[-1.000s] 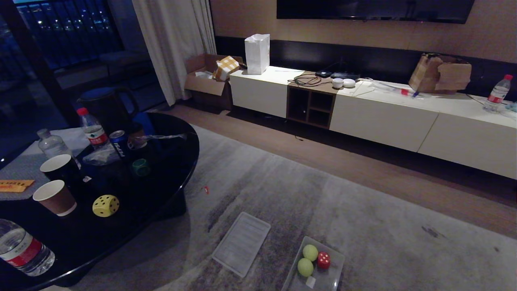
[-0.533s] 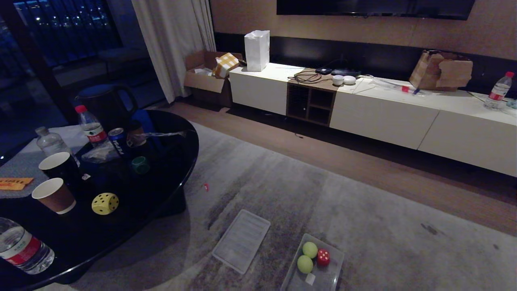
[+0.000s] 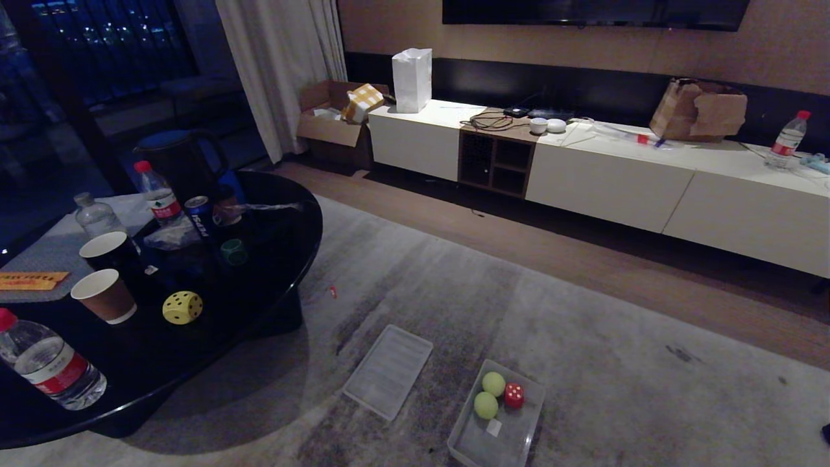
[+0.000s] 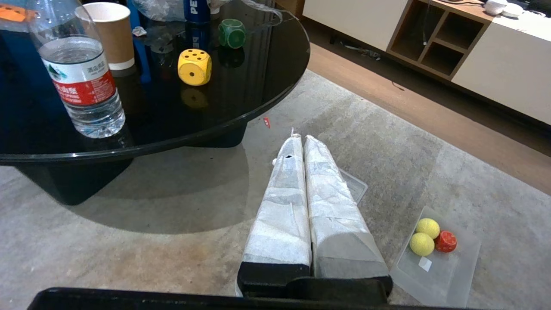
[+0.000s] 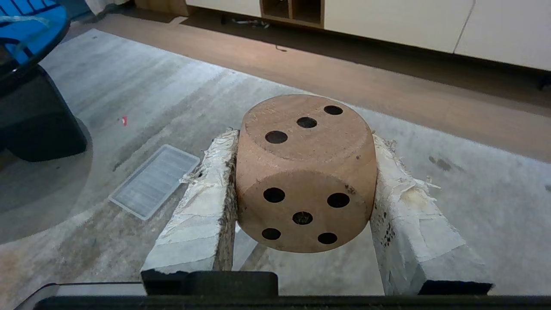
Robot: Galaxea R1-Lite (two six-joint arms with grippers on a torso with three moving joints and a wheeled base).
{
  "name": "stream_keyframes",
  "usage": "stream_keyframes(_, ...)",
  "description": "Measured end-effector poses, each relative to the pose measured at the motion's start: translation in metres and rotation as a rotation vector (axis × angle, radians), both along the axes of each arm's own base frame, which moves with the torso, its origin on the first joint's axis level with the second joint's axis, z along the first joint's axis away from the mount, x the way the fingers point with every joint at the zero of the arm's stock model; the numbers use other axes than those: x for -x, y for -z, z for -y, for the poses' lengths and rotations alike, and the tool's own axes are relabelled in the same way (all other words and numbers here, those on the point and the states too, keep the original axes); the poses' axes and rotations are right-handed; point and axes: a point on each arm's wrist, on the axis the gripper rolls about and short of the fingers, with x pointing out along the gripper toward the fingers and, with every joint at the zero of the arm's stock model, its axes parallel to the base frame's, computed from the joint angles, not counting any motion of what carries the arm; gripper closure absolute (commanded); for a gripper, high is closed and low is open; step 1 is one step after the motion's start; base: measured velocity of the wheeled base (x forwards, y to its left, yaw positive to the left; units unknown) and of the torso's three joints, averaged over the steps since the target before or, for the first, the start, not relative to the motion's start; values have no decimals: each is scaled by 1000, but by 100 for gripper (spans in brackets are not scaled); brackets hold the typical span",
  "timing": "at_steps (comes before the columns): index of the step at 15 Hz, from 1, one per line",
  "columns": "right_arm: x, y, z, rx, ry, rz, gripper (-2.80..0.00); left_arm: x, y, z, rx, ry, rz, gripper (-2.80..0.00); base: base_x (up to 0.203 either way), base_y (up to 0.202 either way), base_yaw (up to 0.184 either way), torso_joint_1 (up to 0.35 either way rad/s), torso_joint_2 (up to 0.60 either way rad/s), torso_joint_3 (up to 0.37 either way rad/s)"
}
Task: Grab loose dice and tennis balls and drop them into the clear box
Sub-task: Put the toys in the box
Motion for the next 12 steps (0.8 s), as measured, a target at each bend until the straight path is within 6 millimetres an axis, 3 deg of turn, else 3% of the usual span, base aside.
stream_keyframes(4,0,0,0,0,0,0,0,0,0,0,1,-1,0,0,0,0,0,1,1,-69)
stream_keyframes(12,0,0,0,-1,0,0,0,0,0,0,1,0,-1,0,0,0,0,3,2,-195)
